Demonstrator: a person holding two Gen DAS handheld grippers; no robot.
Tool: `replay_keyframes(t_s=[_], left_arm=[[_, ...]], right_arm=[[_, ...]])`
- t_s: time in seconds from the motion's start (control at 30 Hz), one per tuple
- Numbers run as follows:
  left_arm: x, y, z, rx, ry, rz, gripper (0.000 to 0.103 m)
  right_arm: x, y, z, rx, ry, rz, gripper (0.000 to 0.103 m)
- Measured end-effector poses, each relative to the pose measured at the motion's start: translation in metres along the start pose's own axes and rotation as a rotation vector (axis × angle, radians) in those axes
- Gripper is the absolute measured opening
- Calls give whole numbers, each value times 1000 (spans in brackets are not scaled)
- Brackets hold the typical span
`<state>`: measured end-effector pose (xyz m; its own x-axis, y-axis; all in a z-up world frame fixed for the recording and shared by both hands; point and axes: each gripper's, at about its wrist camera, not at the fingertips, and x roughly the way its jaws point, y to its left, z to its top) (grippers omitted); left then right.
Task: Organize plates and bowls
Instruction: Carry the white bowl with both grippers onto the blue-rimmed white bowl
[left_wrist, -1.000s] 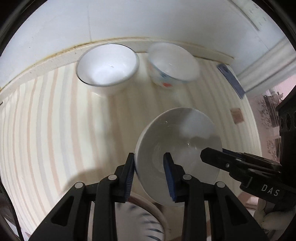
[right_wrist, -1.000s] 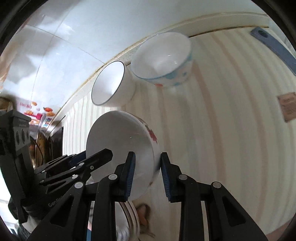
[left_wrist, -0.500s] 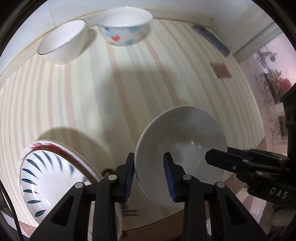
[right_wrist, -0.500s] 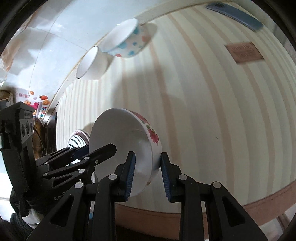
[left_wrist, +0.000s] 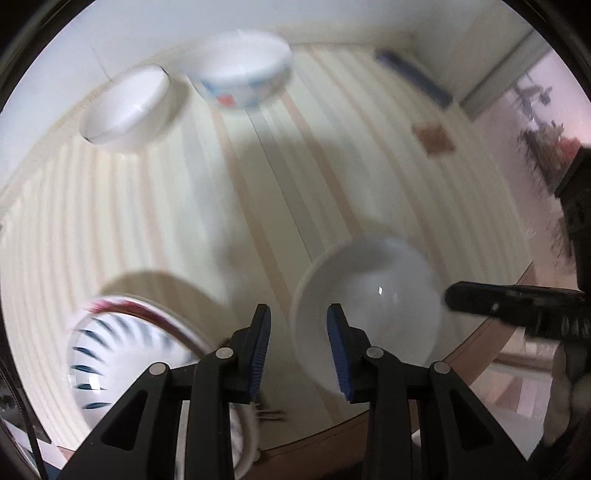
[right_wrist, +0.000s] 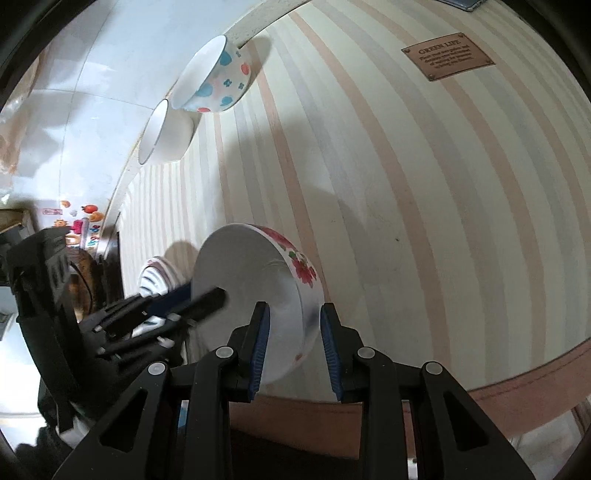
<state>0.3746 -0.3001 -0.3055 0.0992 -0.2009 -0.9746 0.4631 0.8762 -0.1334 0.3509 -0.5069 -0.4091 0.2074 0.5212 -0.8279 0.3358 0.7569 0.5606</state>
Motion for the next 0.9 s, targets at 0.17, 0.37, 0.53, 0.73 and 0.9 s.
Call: replay_keyframes(t_s=[0.17,0.37,0.53,0.73,0.9], left_arm=[[-50,47,41,-110,-132,-8,39],[-38,152,99,-292,-183,74,39],[2,215,137,-380,-117,45,39],[48,236,163,-346,-33,-7,39],[55,232,159,-308,-75,-28,28]], right_arm=[[-47,14,33,-5,-90,58,47],[-6,84,107,-45,-75,219,54],[55,149,164,-86,-66,200,54],[107,179,201,-81,-23,143,53],[127,185,207,-93,-23,62,23]])
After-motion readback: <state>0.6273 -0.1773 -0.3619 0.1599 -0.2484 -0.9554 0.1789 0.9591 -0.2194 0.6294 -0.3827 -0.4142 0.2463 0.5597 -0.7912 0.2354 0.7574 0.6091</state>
